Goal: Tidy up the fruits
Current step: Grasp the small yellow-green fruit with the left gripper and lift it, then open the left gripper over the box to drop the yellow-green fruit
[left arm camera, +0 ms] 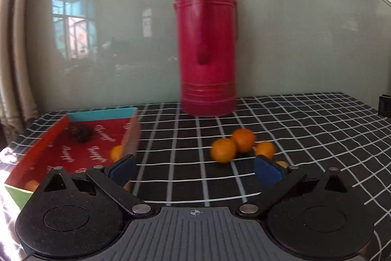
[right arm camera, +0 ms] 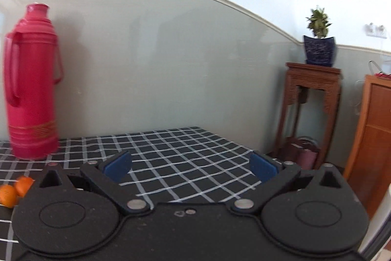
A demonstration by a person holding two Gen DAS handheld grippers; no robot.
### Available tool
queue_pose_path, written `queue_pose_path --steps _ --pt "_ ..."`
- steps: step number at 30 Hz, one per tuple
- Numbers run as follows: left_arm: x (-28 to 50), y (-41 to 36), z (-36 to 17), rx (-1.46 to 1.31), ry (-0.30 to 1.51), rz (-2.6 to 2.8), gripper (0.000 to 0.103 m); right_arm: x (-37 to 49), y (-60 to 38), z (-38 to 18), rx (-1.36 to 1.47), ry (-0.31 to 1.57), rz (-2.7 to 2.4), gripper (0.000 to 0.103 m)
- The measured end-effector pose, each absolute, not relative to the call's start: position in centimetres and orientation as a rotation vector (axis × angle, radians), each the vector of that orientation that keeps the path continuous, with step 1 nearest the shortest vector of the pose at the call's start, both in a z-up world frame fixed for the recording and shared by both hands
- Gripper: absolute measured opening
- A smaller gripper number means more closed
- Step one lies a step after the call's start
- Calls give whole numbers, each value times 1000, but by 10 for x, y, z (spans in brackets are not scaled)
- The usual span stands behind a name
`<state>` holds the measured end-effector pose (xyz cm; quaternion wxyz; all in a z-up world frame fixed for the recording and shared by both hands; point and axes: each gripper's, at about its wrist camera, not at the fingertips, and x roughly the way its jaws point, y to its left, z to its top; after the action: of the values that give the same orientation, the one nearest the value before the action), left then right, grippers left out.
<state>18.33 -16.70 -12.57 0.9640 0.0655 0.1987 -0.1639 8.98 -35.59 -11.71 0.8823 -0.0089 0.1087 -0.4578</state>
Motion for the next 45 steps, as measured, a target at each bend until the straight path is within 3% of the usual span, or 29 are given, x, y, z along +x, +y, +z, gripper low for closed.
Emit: queue_pose_path --steps 4,7,12,15,17,19,20,32,38,45 --pt "186 -213 -135 156 440 -413 101 80 -378 -121 2 253 -965 97" --pt "193 -236 -144 162 494 -457 85 75 -392 -122 31 253 -962 97" --pt "207 -259 -156 127 567 -460 78 68 -397 -118 69 242 -938 97" --pt "213 -267 -161 120 599 -466 61 66 -398 -116 69 240 -924 97" --pt "217 -268 -163 108 629 -471 39 66 -398 -115 66 242 -921 97" --pt "215 -268 -163 105 624 -461 33 66 -399 -115 73 243 -916 97" --pt "215 -268 -164 103 626 -467 24 66 -400 -115 79 244 -913 97" --pt "198 -249 -148 163 472 -408 24 71 -390 -113 118 239 -845 97" --pt "201 -201 -126 174 377 -226 24 86 -370 -114 111 244 -773 97" --pt "233 -114 -117 111 427 23 24 110 -333 -115 82 257 -662 97"
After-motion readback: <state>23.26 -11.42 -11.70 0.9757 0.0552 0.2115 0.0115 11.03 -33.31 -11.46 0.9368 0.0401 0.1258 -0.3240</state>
